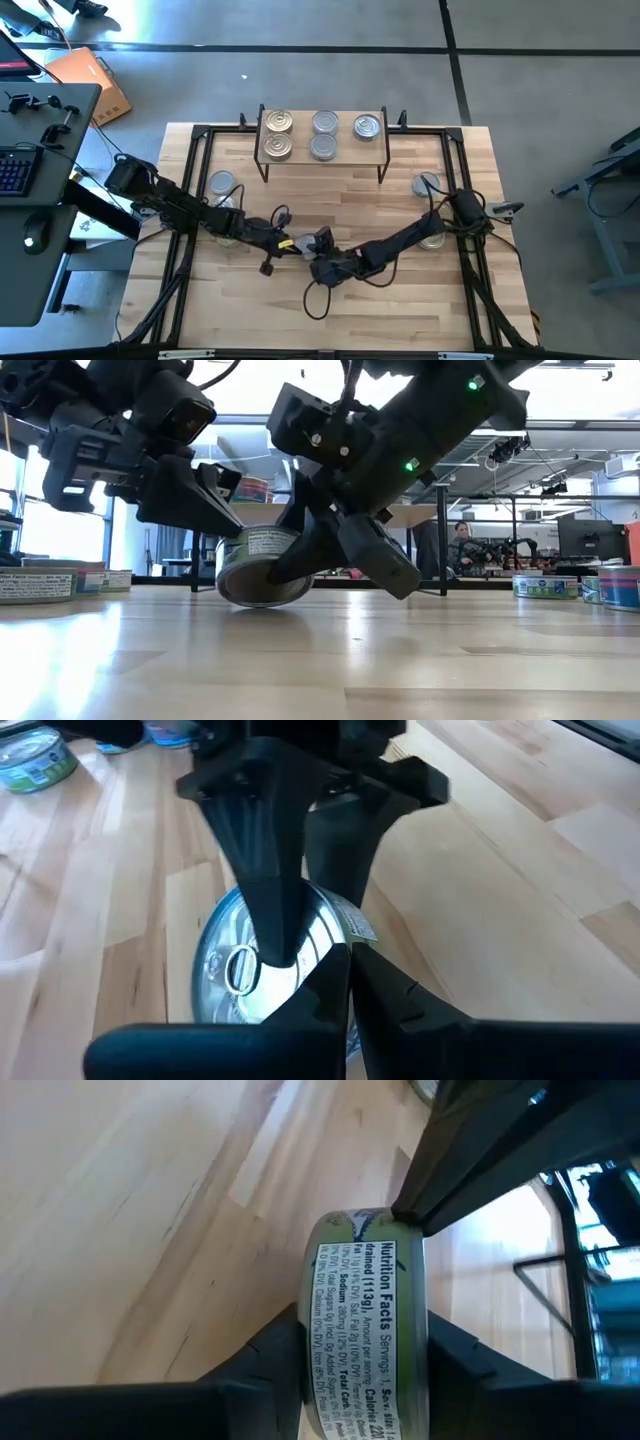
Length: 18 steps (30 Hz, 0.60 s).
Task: Stack canned seafood by type on shelf
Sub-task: Put the bottom left green tuna can on the shelf aligned with the other green tuna can
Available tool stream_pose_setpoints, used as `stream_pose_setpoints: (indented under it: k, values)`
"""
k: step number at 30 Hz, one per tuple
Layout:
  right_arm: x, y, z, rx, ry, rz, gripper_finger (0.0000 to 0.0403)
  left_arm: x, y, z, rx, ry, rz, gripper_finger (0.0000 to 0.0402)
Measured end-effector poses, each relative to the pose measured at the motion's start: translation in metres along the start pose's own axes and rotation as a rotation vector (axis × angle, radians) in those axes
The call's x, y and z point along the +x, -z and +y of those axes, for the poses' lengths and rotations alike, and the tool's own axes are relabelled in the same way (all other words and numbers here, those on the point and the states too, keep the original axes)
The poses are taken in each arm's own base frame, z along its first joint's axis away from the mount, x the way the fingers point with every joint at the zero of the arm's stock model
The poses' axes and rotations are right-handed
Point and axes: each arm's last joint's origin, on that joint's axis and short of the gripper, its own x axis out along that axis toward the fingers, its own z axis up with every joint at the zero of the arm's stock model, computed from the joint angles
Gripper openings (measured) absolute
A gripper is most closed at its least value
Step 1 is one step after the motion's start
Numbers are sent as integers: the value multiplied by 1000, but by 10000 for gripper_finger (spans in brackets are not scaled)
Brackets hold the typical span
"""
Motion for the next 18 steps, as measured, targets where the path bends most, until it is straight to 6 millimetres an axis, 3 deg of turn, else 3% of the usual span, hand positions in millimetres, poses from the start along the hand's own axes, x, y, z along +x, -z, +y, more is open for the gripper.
stream_pose_setpoints:
  k: [5, 12, 18]
  values:
    - [-5, -1, 6, 123, 20, 29, 123, -9, -6, -3, 53, -23, 11, 1]
    - [-11, 5, 12, 141, 58, 109, 123, -23, -15, -12, 153, -40, 7, 6]
    - [-13, 5, 14, 149, 55, 111, 122, -22, -12, -19, 170, -16, 31, 63]
